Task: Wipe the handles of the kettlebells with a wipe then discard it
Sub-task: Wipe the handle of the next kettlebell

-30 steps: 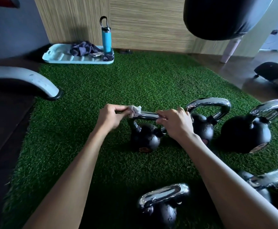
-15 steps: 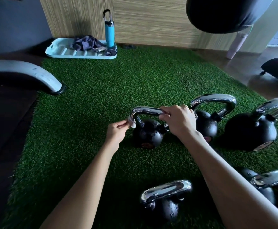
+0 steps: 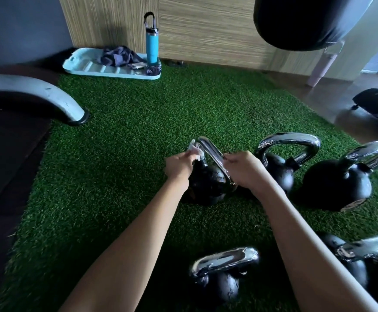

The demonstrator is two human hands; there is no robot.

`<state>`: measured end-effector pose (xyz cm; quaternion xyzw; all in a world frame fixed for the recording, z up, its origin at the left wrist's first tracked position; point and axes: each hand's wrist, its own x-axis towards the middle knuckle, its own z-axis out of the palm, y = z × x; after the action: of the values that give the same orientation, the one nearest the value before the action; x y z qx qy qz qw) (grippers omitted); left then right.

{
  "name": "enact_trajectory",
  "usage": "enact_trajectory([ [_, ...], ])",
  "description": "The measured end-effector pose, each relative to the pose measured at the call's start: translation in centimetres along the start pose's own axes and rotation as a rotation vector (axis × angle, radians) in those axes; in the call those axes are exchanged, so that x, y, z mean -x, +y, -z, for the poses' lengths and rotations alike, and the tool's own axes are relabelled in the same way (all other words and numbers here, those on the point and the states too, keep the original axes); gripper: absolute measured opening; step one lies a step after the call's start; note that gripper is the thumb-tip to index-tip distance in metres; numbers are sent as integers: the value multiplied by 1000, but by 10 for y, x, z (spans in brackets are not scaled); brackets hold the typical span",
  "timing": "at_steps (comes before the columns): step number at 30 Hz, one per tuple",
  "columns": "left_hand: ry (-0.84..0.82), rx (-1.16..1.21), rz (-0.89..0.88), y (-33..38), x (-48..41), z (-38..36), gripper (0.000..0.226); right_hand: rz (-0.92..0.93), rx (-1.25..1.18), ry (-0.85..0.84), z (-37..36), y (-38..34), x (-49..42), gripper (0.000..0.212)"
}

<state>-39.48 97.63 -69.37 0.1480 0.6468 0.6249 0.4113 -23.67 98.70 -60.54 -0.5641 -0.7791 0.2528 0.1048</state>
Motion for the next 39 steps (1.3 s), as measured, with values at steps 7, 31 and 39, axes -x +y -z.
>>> enact_trajectory([
  [7, -32, 156, 53, 20, -10, 0, 26, -66, -379, -64, 4, 7, 0, 35],
  [31, -109, -204, -361, 1, 57, 0, 32, -57, -467, -213, 20, 14, 3, 31],
  [39, -181, -273, -583, -24, 82, 3, 20, -77, -480, -207, 21, 14, 10, 29],
])
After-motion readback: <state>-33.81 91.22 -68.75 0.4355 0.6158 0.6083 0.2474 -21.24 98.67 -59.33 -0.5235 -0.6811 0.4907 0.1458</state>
